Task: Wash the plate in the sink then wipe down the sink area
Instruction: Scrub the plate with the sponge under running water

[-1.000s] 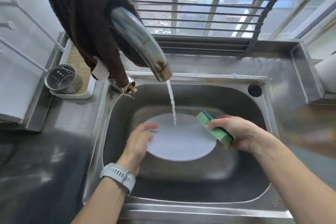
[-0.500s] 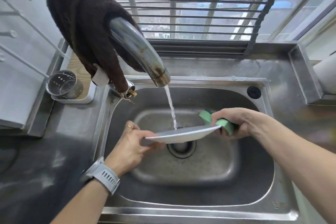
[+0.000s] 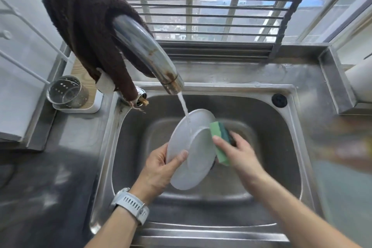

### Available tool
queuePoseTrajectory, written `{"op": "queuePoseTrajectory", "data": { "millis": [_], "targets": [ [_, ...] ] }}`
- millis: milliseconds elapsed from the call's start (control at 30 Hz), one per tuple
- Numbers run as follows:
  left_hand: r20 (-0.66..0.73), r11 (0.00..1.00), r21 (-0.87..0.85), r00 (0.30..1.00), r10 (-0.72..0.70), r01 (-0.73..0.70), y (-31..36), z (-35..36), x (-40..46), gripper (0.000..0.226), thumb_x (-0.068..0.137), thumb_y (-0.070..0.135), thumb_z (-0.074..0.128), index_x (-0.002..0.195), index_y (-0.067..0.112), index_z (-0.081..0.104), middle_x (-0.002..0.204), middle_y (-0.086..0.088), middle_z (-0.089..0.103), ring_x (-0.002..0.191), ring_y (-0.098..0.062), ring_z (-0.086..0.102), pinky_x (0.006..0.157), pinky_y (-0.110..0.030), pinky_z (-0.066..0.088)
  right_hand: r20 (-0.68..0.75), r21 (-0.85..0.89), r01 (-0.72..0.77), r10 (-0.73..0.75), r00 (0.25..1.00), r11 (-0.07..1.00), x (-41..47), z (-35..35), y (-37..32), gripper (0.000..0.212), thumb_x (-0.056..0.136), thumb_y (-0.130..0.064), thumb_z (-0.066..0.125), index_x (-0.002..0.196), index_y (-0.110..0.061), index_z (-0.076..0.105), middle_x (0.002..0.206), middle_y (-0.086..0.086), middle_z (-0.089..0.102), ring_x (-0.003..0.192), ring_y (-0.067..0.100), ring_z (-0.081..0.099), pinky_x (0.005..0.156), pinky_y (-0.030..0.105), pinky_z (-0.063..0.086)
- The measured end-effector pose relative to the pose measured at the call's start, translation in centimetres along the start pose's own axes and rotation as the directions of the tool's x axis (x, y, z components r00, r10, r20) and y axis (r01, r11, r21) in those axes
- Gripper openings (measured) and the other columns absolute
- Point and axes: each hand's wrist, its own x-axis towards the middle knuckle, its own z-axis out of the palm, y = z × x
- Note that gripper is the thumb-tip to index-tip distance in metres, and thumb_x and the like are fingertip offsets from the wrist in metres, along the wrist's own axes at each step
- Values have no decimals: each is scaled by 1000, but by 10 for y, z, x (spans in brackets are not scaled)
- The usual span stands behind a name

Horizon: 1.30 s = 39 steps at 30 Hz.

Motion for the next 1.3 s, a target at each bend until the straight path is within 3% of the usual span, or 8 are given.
{"op": "queuePoseTrajectory", "data": {
  "millis": [67, 267, 433, 633, 800, 1000, 1133, 1300],
  "targets": [
    [-50, 996, -86, 998, 24, -28, -1, 9, -1, 24, 96, 23, 66, 120, 19, 68, 108, -6, 77, 95, -19, 72, 80, -35, 61, 23, -175, 262, -262, 965, 949, -17, 17, 14, 75, 87, -48, 74, 151, -34, 39, 141, -14, 53, 127, 2, 53, 108, 30, 44],
    [-411, 988, -130, 911, 17, -77, -11, 29, 8, 17, 102, 33, 59, 101, 18, 68, 96, -10, 75, 89, -27, 71, 80, -47, 59, 95, -582, 618, -710, 697, 529, -8, 60, 15, 57, 92, -57, 58, 143, -33, 50, 111, -5, 53, 102, 13, 43, 92, 24, 40],
    [-557, 979, -180, 830, -21, -96, -7, 32, 12, 29, 100, 37, 60, 99, 10, 70, 88, -8, 75, 76, -16, 69, 68, -35, 59, 3, -681, 464, -630, 776, 567, 28, 42, 6, 58, 93, -51, 58, 147, -34, 47, 111, 3, 45, 103, 18, 42, 92, 36, 46],
    [-649, 986, -160, 758, -72, -43, -8, 32, 17, 41, 95, 51, 63, 82, 13, 71, 73, -3, 72, 67, -18, 63, 66, -38, 55, 212, -614, 638, -682, 700, 464, -10, 61, 15, 56, 94, -51, 54, 145, -31, 47, 121, 3, 47, 110, 21, 46, 95, 31, 43],
    [-695, 994, -108, 715, -81, 9, -8, 31, 17, 44, 87, 62, 64, 60, 29, 61, 56, 9, 59, 59, -22, 52, 65, -46, 53, 21, -685, 434, -580, 814, 585, 36, 46, 8, 56, 93, -42, 62, 146, -27, 49, 126, 7, 46, 113, 25, 45, 100, 46, 45],
    [-687, 994, -105, 724, -61, -17, -7, 34, 17, 53, 76, 68, 71, 74, 15, 67, 69, -1, 71, 64, -21, 62, 69, -50, 60, 198, -610, 636, -687, 699, 472, -6, 56, 17, 54, 93, -45, 61, 143, -29, 51, 129, -4, 46, 111, 20, 45, 98, 31, 42],
    [-683, 998, -46, 730, 0, -43, -7, 33, 15, 40, 78, 53, 81, 73, 17, 62, 67, 6, 66, 61, -14, 57, 61, -37, 53, 7, -689, 418, -572, 820, 592, 32, 42, 11, 55, 93, -46, 61, 145, -34, 48, 128, 1, 47, 111, 22, 43, 98, 43, 46],
    [-681, 998, -14, 732, 31, -55, -6, 38, 16, 30, 89, 49, 71, 83, 20, 64, 74, 6, 67, 65, -9, 60, 63, -31, 50, 166, -598, 617, -674, 720, 511, -8, 56, 17, 54, 92, -48, 60, 142, -30, 52, 128, -2, 47, 111, 19, 45, 97, 30, 43]
  ]
}}
